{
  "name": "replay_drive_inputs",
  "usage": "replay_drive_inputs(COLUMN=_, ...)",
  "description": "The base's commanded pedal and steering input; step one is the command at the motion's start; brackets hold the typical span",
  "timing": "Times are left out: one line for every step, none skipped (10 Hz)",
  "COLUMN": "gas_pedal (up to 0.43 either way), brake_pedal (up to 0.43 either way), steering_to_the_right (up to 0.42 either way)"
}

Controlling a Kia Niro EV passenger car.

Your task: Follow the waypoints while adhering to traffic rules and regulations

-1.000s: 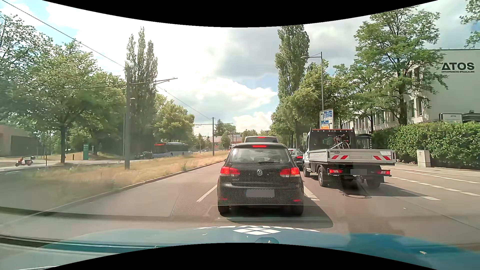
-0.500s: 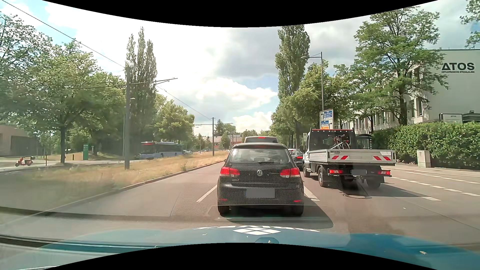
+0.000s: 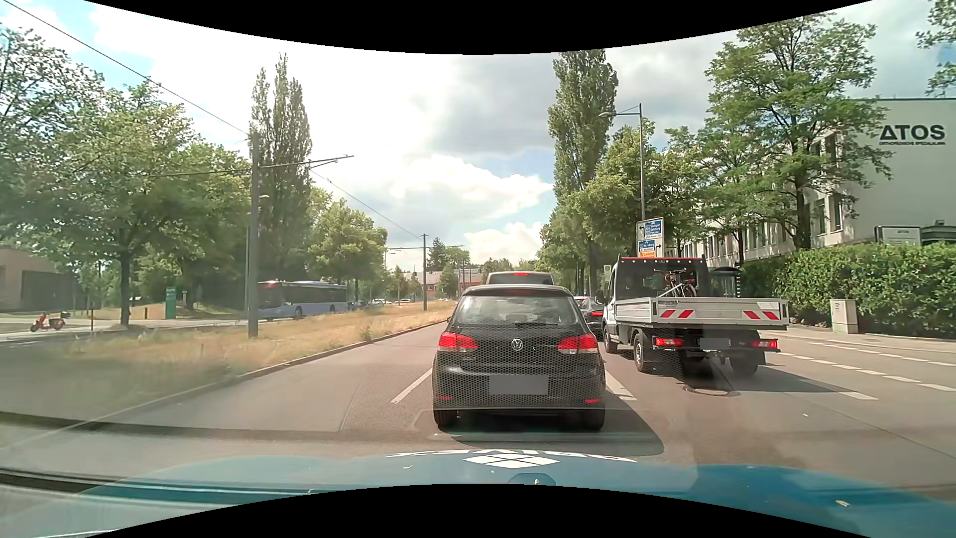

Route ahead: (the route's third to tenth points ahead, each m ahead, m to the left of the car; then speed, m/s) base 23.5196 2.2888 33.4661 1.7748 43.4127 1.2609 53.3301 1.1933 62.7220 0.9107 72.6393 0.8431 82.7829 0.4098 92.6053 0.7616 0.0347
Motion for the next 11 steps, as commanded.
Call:
replay_drive_inputs(gas_pedal=0.000, brake_pedal=0.262, steering_to_the_right=0.023)
replay_drive_inputs(gas_pedal=0.000, brake_pedal=0.262, steering_to_the_right=0.023)
replay_drive_inputs(gas_pedal=0.000, brake_pedal=0.262, steering_to_the_right=0.023)
replay_drive_inputs(gas_pedal=0.000, brake_pedal=0.262, steering_to_the_right=0.023)
replay_drive_inputs(gas_pedal=0.000, brake_pedal=0.262, steering_to_the_right=0.023)
replay_drive_inputs(gas_pedal=0.000, brake_pedal=0.262, steering_to_the_right=0.023)
replay_drive_inputs(gas_pedal=0.000, brake_pedal=0.262, steering_to_the_right=0.023)
replay_drive_inputs(gas_pedal=0.000, brake_pedal=0.262, steering_to_the_right=0.023)
replay_drive_inputs(gas_pedal=0.000, brake_pedal=0.268, steering_to_the_right=0.023)
replay_drive_inputs(gas_pedal=0.000, brake_pedal=0.262, steering_to_the_right=0.023)
replay_drive_inputs(gas_pedal=0.000, brake_pedal=0.262, steering_to_the_right=0.023)
